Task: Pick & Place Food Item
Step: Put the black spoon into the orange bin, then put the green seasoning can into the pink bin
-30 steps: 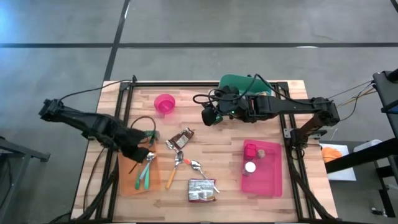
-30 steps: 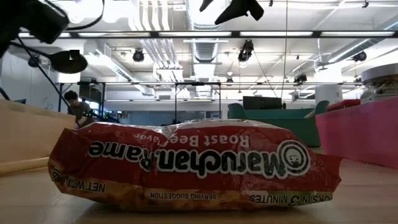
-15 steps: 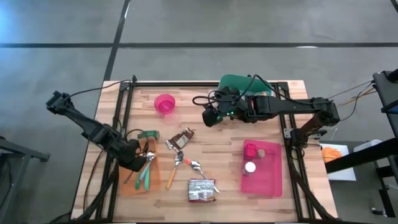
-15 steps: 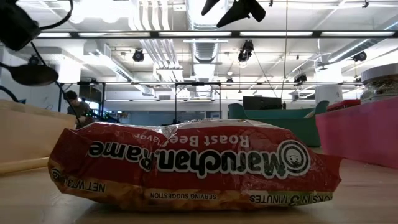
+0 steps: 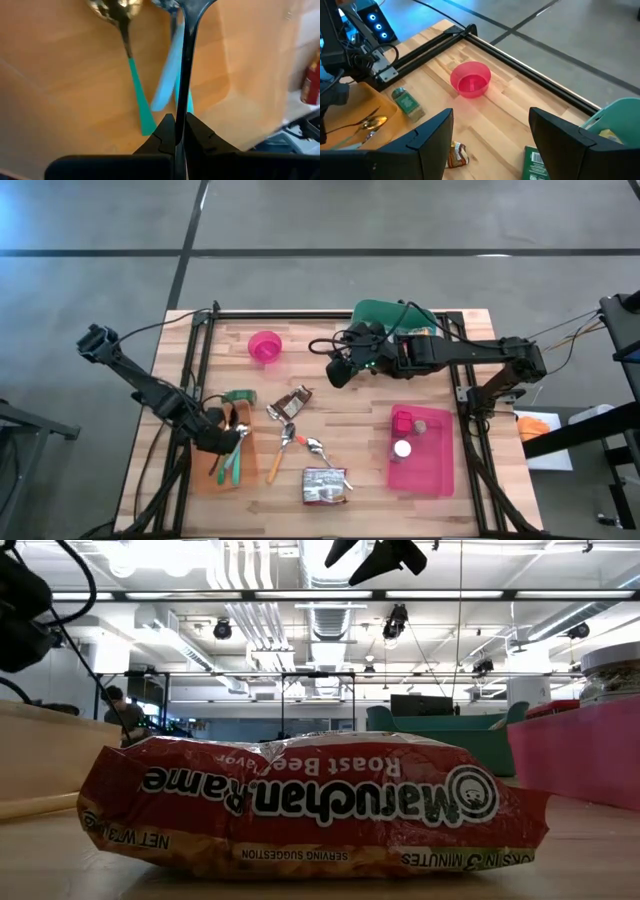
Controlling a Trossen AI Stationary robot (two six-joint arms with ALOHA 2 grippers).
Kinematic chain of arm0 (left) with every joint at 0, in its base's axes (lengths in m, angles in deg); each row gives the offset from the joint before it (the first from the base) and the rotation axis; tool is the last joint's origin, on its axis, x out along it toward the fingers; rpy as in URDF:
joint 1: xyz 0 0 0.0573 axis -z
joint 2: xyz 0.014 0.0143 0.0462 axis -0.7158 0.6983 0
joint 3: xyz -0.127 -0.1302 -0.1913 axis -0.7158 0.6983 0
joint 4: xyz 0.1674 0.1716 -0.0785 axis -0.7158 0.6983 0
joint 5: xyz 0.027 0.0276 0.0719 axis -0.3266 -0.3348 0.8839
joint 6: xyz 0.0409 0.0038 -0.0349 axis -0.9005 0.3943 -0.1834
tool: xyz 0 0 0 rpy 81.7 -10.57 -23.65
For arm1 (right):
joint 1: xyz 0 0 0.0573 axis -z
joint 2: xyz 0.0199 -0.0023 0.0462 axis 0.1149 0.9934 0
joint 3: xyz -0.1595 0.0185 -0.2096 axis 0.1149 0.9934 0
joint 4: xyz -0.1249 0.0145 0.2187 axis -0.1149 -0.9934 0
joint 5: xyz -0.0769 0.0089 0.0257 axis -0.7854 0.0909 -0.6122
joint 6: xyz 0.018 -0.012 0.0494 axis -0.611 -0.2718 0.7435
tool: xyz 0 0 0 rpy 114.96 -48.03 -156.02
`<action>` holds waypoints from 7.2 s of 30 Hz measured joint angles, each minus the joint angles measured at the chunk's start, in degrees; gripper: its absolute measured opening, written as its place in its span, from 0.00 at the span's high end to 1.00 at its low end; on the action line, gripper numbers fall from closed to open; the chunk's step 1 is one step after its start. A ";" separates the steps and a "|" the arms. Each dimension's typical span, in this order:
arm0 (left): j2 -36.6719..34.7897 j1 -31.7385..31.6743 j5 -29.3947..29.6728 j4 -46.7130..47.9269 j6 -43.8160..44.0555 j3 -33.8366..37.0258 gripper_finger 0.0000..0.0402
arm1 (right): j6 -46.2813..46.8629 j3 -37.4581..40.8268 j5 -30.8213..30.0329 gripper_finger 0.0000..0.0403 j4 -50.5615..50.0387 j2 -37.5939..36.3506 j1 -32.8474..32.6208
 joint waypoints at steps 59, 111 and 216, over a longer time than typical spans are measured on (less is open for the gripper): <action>14.79 -0.59 -7.23 -8.41 -4.40 2.17 0.47 | -4.30 2.01 2.56 0.37 0.07 0.01 0.02; -6.10 -36.33 -0.70 -9.62 -53.31 -5.32 0.31 | 7.32 2.01 38.57 0.37 -7.26 16.63 -1.07; -6.01 -36.59 -6.78 -14.76 -60.69 -5.37 0.31 | 12.25 9.19 17.56 0.05 -0.76 25.20 16.12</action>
